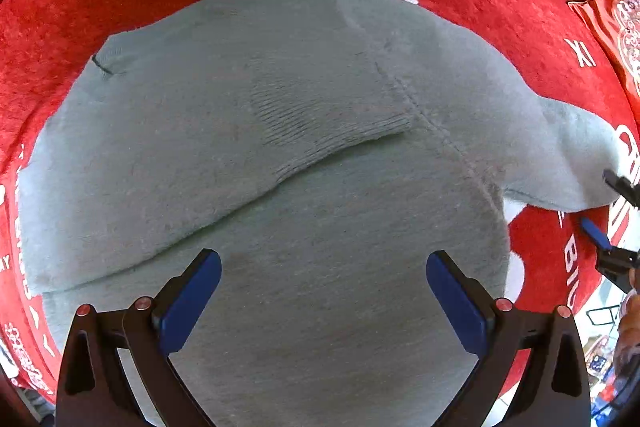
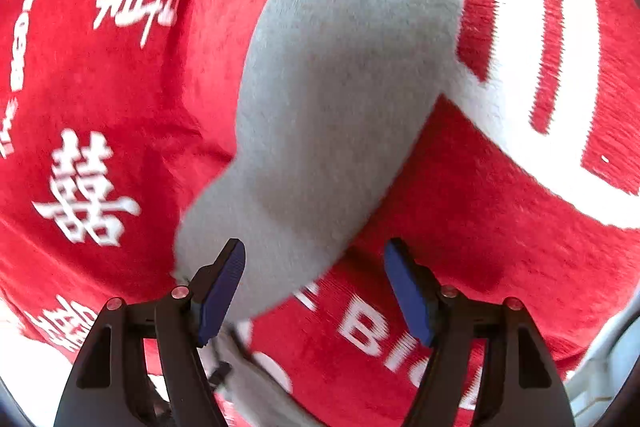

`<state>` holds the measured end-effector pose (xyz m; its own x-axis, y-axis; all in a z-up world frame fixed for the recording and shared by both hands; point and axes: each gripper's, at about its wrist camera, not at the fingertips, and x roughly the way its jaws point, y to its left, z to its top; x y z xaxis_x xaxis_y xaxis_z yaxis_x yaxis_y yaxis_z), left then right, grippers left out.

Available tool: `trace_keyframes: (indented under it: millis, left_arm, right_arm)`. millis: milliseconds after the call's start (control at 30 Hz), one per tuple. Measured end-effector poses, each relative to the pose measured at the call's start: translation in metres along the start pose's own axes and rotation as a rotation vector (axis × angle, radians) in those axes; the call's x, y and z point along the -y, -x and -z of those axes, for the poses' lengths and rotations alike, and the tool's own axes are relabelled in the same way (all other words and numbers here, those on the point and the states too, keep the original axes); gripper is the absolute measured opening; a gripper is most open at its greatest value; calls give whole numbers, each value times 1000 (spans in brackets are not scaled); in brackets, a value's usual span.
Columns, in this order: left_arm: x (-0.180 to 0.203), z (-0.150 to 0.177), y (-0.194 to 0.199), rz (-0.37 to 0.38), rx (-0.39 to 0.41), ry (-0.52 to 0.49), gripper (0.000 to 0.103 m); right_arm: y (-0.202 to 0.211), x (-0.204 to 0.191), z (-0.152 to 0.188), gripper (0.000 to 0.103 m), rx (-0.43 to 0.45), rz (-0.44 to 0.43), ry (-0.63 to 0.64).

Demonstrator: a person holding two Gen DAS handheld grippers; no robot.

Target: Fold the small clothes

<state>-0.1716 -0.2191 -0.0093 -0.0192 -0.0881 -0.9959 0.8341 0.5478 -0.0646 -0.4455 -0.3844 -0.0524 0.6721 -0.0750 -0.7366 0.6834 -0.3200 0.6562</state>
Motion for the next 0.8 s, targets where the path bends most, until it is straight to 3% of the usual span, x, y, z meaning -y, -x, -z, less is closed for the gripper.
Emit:
trace_keyframes:
  millis: [167,333,367,400,433,633,800]
  left_arm:
    - [3,-7,3,17,30,39,103]
    - [-9,-11,18,46,116,103,103]
    - [-13,-10,22,45,141,116,103]
    - [-15,-8,25,38,167,128,103]
    - [-18,-7,27,29,184,130,103]
    - [-45,-2,34,55,174,150,103]
    - [-80,7,27,34,128,236,103]
  right_arm:
    - [-5,-10,-14,75,29,-65,-9]
    - [-8,-14,-25,75,54,-138,-54]
    - [-9,-15,-25,71,55,-146,-61]
    - [-10,-18,-26,42,57,-145,-58]
    - [-11,-21,-27,7,52,-133,-43]
    - [-12,-64,-23,8,34,-139,130]
    - [-27,-136,10,8,-40,-172,362]
